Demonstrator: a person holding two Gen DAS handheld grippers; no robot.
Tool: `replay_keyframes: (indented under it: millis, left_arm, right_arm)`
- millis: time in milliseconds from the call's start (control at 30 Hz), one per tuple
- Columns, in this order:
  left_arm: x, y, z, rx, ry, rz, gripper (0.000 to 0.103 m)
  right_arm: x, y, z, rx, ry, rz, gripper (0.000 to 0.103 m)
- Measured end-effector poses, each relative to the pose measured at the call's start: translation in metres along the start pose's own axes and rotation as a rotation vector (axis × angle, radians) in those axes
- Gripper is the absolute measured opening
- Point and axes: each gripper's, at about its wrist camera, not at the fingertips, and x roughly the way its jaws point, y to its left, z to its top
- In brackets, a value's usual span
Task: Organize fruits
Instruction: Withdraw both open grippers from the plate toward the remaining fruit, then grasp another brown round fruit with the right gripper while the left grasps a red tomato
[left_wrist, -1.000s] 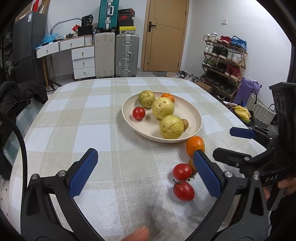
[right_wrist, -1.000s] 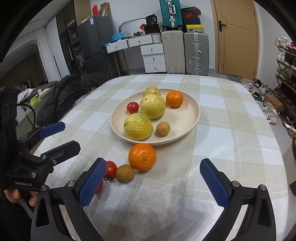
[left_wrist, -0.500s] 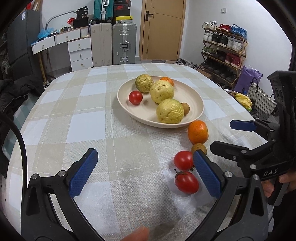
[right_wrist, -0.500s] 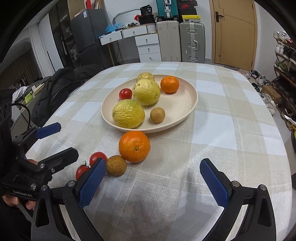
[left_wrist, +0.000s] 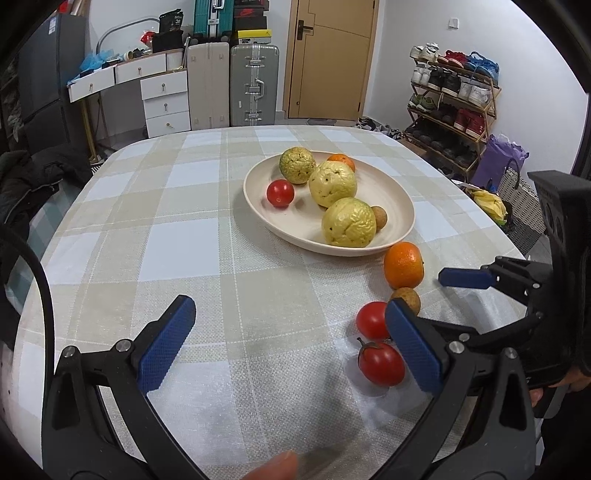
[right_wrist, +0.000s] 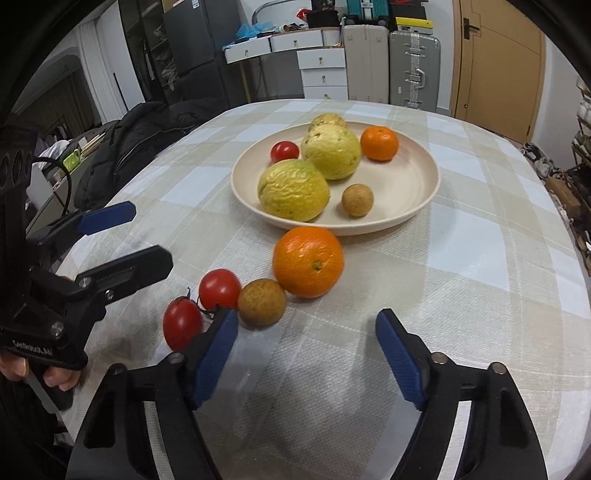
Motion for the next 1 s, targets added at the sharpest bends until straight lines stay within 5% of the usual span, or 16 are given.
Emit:
replay_keyframes:
  millis: [333,600,1000]
  left_arm:
    - [0.0,0.003,0.0,-0.011,0.002,0.0,0.102]
    - [0.002,0.003,-0.001,-0.01,0.008,-0.015,0.102]
    - [0.005,0.003,-0.003,-0.016,0.015,-0.019,0.102]
  right_arm:
    - [-0.001,0.012,-0.001,-0.025,-0.012,0.061,0.042]
    - [0.0,0.016,-0.001,-0.015,-0.022,0.09,0.029]
    - [-0.013,0.015,0.002,-0.03,-0.06,0.088,0.027]
